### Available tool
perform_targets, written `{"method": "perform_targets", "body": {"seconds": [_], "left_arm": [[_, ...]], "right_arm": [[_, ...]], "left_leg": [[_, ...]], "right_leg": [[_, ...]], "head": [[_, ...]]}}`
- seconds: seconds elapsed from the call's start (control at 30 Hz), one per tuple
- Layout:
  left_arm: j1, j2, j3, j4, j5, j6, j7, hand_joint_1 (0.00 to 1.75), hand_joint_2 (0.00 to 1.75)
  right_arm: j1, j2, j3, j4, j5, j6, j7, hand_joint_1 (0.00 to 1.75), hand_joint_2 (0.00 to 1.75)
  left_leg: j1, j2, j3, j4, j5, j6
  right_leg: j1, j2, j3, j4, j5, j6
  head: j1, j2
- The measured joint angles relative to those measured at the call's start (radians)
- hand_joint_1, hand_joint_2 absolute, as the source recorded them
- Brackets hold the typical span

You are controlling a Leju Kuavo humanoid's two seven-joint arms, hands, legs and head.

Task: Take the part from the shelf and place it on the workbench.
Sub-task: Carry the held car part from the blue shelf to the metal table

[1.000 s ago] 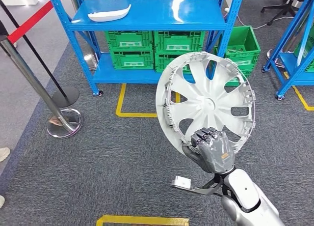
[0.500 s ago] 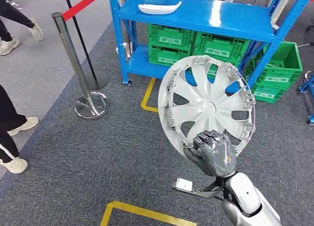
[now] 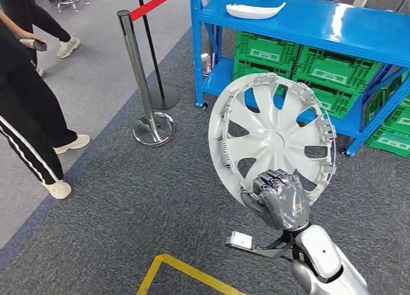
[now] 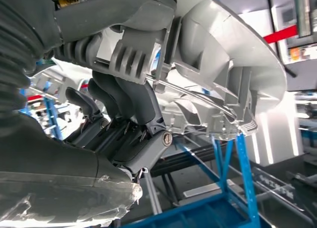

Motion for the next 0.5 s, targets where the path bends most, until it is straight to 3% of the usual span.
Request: {"method": "perform_targets", "body": {"seconds": [0.07, 0.1, 0.13, 0.17, 0.23, 0.3, 0.33, 0.37, 0.4, 0.43, 0.5], "left_arm": [[-0.004, -0.001, 0.0, 0.0, -0.001, -0.001, 0.0, 0.0, 1.75], [-0.004, -0.002, 0.0, 0.0, -0.002, -0.001, 0.001, 0.0, 1.75], [-0.003, -0.002, 0.0, 0.0, -0.002, -0.001, 0.002, 0.0, 1.75], [-0.002, -0.001, 0.0, 0.0, -0.002, -0.001, 0.002, 0.0, 1.75], [-0.004, -0.001, 0.0, 0.0, -0.002, -0.001, 0.003, 0.0, 1.75], [-0.009, -0.001, 0.0, 0.0, -0.005, -0.001, 0.003, 0.0, 1.75], [-0.01, -0.001, 0.0, 0.0, -0.006, -0.001, 0.004, 0.0, 1.75], [-0.009, -0.001, 0.0, 0.0, -0.008, -0.001, 0.005, 0.0, 1.75], [-0.007, -0.001, 0.0, 0.0, -0.008, -0.001, 0.007, 0.0, 1.75], [-0.005, -0.001, 0.0, 0.0, -0.009, -0.001, 0.01, 0.0, 1.75], [-0.005, 0.0, 0.001, 0.0, -0.009, -0.001, 0.013, 0.0, 1.75]], "right_arm": [[0.002, 0.0, -0.001, -0.001, 0.0, 0.0, 0.0, 1.75, 1.75], [0.002, 0.0, -0.001, -0.001, 0.0, 0.001, -0.001, 1.75, 1.75], [0.002, 0.0, 0.0, -0.001, -0.001, 0.001, -0.001, 1.75, 1.75], [0.002, 0.0, 0.0, -0.001, -0.001, 0.001, -0.001, 1.75, 1.75], [0.001, 0.0, 0.001, -0.001, -0.001, 0.001, 0.0, 1.75, 1.75], [0.001, 0.0, 0.0, -0.001, -0.002, 0.001, -0.001, 1.75, 1.75], [0.001, 0.0, 0.0, -0.002, -0.002, 0.001, -0.001, 1.75, 1.75], [0.0, 0.0, 0.0, -0.002, -0.002, 0.001, -0.001, 1.75, 1.75], [-0.001, 0.001, 0.001, -0.003, -0.002, 0.0, -0.001, 1.75, 1.75], [-0.002, 0.001, 0.002, -0.003, -0.002, 0.0, -0.001, 1.75, 1.75], [0.0, 0.001, 0.001, -0.004, -0.003, 0.0, -0.001, 1.75, 1.75]], "left_leg": [[0.002, 0.026, -0.068, 0.139, -0.059, -0.006], [0.003, 0.029, -0.084, 0.175, -0.065, -0.008], [0.004, 0.031, -0.081, 0.172, -0.052, -0.008], [0.005, 0.037, -0.058, 0.13, -0.024, -0.008], [0.001, 0.08, 0.022, -0.012, 0.035, -0.004], [-0.003, 0.113, 0.068, -0.101, 0.056, 0.009], [-0.006, 0.111, 0.071, -0.114, 0.054, 0.016], [-0.006, 0.096, 0.068, -0.115, 0.055, 0.025], [-0.006, 0.083, 0.068, -0.117, 0.056, 0.031], [-0.004, 0.069, 0.069, -0.119, 0.057, 0.038], [0.001, 0.044, 0.071, -0.123, 0.061, 0.049]], "right_leg": [[0.002, -0.031, -0.001, 0.0, -0.001, -0.004], [0.002, -0.046, -0.001, 0.0, -0.002, -0.004], [0.002, -0.06, -0.001, 0.0, -0.003, -0.004], [0.003, -0.074, 0.0, 0.001, -0.004, -0.003], [0.006, -0.098, 0.004, 0.002, -0.009, 0.004], [0.013, -0.121, 0.007, 0.005, -0.014, 0.014], [0.016, -0.133, 0.008, 0.005, -0.016, 0.02], [0.016, -0.145, 0.011, 0.004, -0.018, 0.025], [0.014, -0.147, 0.012, 0.006, -0.023, 0.03], [0.011, -0.129, 0.008, 0.019, -0.036, 0.035], [0.006, -0.061, -0.032, 0.11, -0.089, 0.041]], "head": [[-0.002, 0.0], [-0.002, 0.0], [-0.002, 0.0], [-0.003, 0.0], [-0.003, 0.0], [-0.002, 0.0], [-0.001, 0.0], [0.0, 0.0], [0.002, 0.0], [0.002, 0.0], [0.006, 0.0]]}}
